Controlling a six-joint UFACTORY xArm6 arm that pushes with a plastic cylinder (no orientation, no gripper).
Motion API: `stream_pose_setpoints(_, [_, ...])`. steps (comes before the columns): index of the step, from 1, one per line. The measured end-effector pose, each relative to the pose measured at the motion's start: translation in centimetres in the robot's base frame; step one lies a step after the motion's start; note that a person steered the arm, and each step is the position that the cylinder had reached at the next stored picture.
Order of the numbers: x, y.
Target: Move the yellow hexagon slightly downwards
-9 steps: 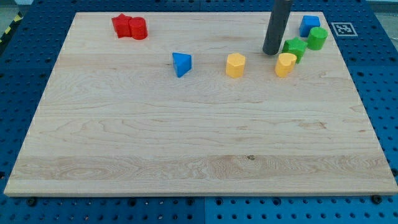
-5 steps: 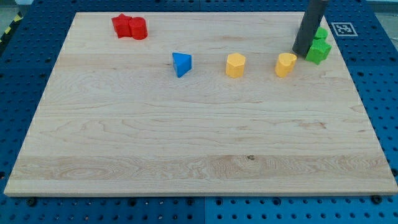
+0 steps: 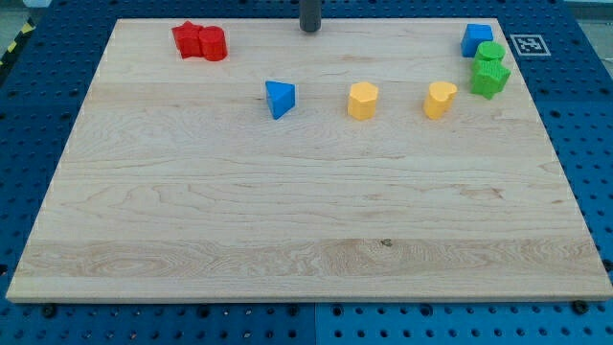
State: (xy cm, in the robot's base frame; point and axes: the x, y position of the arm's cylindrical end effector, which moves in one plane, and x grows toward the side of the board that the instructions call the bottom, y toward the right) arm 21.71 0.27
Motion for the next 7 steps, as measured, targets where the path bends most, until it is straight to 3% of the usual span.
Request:
stream_pose_setpoints(4, [12.6,7.1])
stream_pose_setpoints(7, [15.7,11.8])
